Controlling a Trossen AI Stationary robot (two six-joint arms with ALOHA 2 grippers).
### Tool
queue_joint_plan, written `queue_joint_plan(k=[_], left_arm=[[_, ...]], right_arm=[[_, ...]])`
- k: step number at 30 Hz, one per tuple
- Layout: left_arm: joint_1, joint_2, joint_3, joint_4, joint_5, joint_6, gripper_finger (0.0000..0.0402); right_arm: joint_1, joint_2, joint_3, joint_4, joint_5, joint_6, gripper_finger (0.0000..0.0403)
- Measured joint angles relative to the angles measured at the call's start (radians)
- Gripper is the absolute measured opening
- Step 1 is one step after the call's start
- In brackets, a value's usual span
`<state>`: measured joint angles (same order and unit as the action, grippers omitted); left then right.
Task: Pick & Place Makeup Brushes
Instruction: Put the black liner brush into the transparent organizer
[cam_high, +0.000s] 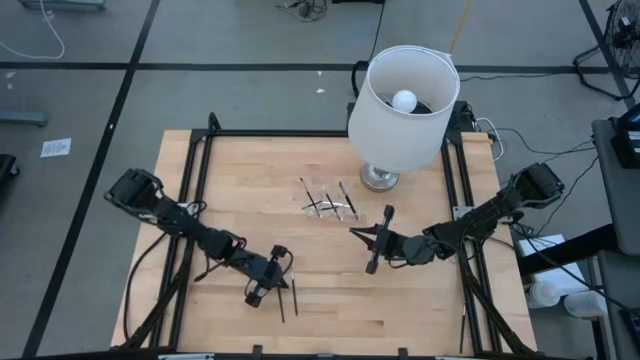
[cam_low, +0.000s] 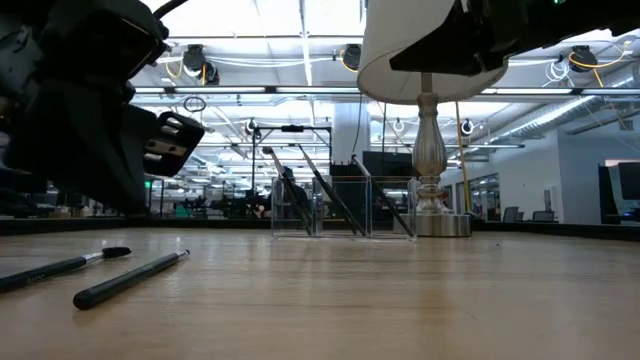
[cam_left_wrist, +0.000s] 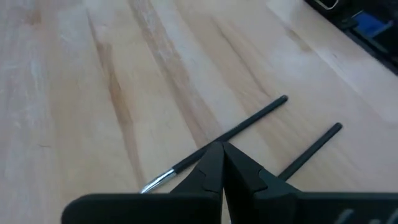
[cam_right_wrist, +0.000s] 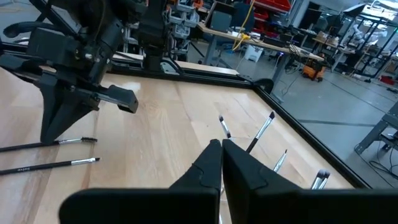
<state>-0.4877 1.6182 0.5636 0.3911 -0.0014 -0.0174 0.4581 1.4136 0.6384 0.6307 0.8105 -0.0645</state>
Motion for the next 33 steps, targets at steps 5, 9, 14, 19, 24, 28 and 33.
queue_joint_plan(k=[5,9,14,19,24,28,33], left_arm=[[-0.022,0.048,-0.002,0.037,-0.017,0.035,0.0005],[-0.003,0.093,0.016,0.05,0.009,0.035,0.0003],[0.018,0.148,0.055,0.056,0.086,0.039,0.0003],[0.042,0.192,0.087,0.06,0.152,0.045,0.0004],[0.053,0.196,0.095,0.058,0.167,0.058,0.0006],[0.056,0.197,0.095,0.066,0.167,0.084,0.0003],[0.075,0.199,0.099,0.08,0.159,0.13,0.0007]], right_arm=[[0.001,0.0,0.0,0.0,0.0,0.018,0.0],[0.001,0.0,0.0,-0.008,0.0,0.027,0.0],[0.001,0.0,0.0,-0.012,0.0,0.027,0.0],[0.001,0.0,-0.001,-0.021,0.0,0.027,0.0],[0.001,0.0,-0.001,-0.024,-0.001,0.034,0.0],[0.001,0.0,-0.001,-0.034,-0.004,0.066,0.0],[-0.001,0.0,-0.001,-0.045,-0.076,0.105,0.0]])
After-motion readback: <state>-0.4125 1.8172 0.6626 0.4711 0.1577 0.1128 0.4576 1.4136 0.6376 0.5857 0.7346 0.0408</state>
